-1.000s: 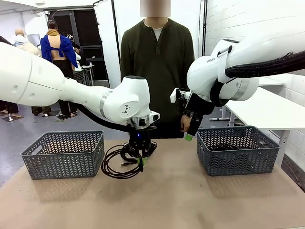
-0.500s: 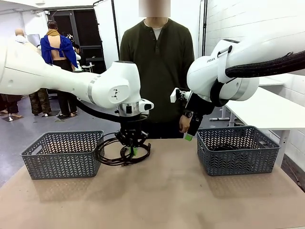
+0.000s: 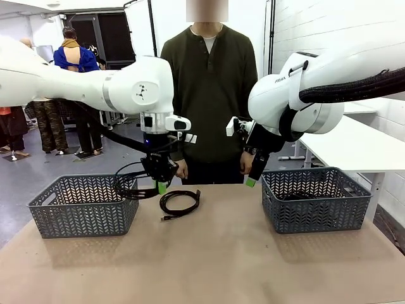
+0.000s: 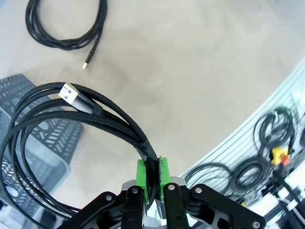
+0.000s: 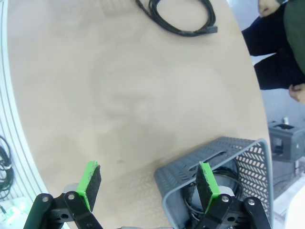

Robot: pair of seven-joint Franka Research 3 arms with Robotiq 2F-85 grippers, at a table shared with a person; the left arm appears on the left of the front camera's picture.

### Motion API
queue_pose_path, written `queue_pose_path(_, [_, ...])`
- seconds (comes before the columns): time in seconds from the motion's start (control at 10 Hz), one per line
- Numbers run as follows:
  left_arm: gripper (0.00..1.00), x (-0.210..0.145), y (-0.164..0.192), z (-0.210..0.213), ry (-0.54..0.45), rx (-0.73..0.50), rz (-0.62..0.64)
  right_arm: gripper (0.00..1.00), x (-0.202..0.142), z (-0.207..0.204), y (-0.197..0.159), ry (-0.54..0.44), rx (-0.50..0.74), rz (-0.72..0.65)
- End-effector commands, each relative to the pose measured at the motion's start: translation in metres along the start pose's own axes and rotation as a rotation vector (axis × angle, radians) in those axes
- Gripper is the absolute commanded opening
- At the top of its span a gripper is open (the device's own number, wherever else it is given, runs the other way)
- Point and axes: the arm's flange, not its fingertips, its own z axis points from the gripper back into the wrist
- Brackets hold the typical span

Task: Organize the cables according to human instructions.
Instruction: Pick up a bundle of cables and place it in the basket indicated by the human.

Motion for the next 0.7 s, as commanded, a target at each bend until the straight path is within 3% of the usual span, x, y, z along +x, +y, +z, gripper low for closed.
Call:
queue_pose_path(0.0, [0.0,-0.012,0.018,0.014,0.008,0.011,-0.121,1.0,-0.001,0.0,0.001,0.001,0.0,-0.002])
queue_pose_path(0.3, [0.0,-0.036,0.037,0.017,-0.031,-0.046,-0.271,1.0,-0.001,0.0,0.001,0.001,0.0,-0.002])
queue_pose_path(0.4, [0.0,-0.038,0.043,0.017,-0.09,-0.059,-0.209,1.0,-0.001,0.0,0.001,0.001,0.0,-0.002])
queue_pose_path(0.5, [0.0,-0.019,0.033,0.022,-0.01,-0.012,-0.224,1.0,-0.001,0.0,0.001,0.001,0.0,-0.002])
queue_pose_path(0.6, [0.0,-0.019,0.033,0.022,-0.01,-0.012,-0.224,1.0,-0.001,0.0,0.001,0.001,0.0,-0.002])
